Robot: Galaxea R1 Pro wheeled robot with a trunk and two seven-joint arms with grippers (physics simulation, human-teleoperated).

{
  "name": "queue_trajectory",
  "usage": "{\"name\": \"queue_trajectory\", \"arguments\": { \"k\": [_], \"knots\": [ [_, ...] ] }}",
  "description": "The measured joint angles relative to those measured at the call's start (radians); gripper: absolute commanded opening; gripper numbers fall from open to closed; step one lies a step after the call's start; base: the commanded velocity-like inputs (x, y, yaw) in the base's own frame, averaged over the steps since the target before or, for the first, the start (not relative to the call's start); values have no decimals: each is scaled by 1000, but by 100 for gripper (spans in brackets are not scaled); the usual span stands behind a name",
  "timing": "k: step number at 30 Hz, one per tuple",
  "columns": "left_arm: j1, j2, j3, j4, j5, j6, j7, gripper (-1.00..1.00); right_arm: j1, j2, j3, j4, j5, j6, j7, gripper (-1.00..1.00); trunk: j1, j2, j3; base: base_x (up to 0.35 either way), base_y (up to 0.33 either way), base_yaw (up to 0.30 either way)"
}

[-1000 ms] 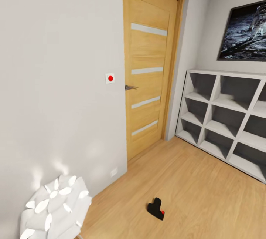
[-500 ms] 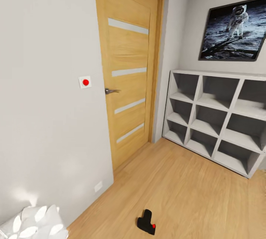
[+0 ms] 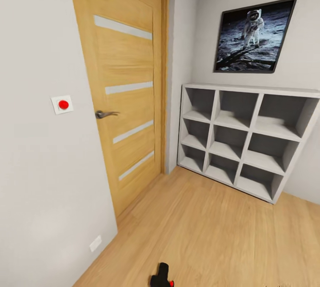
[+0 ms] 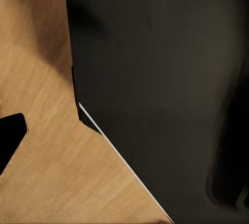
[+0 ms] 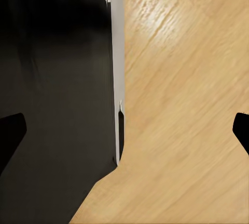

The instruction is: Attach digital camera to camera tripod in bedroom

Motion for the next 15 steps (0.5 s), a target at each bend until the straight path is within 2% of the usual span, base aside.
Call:
{"name": "queue_trajectory", "arguments": {
  "k": [15],
  "knots": [
    [0, 0, 0, 0, 0, 0, 0, 100, 0, 0, 0, 0, 0, 0, 0, 100, 0, 0, 0, 165, 0, -300]
  ]
}}
